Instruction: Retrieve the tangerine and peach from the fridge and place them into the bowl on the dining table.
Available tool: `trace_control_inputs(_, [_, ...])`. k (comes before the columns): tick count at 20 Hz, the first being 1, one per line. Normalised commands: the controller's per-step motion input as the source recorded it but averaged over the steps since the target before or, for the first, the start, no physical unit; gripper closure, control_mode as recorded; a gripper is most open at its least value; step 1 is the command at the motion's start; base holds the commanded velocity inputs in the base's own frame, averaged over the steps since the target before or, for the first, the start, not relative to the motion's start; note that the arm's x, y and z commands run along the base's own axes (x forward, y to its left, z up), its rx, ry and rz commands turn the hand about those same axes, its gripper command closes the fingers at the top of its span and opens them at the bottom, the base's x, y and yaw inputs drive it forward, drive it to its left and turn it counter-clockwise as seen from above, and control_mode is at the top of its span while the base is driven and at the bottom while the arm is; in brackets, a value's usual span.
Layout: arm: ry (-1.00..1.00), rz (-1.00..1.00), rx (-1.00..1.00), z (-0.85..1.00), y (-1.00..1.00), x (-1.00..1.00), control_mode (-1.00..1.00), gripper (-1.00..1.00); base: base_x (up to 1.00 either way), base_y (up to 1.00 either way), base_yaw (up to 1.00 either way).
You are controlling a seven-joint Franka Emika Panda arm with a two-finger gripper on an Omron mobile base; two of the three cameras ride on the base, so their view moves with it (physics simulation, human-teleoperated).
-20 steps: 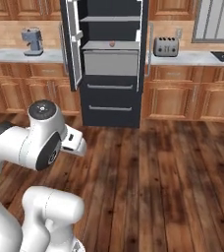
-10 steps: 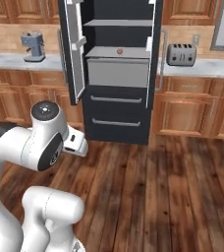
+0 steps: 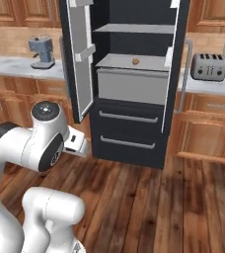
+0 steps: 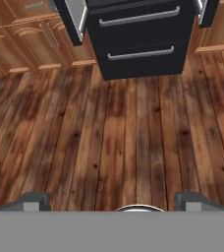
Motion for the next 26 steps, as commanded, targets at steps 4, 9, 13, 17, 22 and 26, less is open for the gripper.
trace_control_inputs(4, [0.00,0.00,0.00,0.00,0.00,0.00,1.00,-1.00,0.93,-0.14,0.13])
trace_control_inputs(9, [0.00,0.00,0.00,0.00,0.00,0.00,1.00,-1.00,0.97,-0.14,0.12])
trace_control_inputs(13, [0.00,0.00,0.00,0.00,0.00,0.00,1.00,-1.00,0.89,-0.14,0.11])
trace_control_inputs(17, [0.00,0.00,0.00,0.00,0.00,0.00,1.00,-1.00,0.72,-0.16,0.10])
trace_control_inputs(22, [0.00,0.00,0.00,0.00,0.00,0.00,1.00,-1.00,0.52,-0.22,0.09])
trace_control_inputs(26, [0.00,0.00,0.00,0.00,0.00,0.00,1.00,-1.00,0.39,-0.27,0.08])
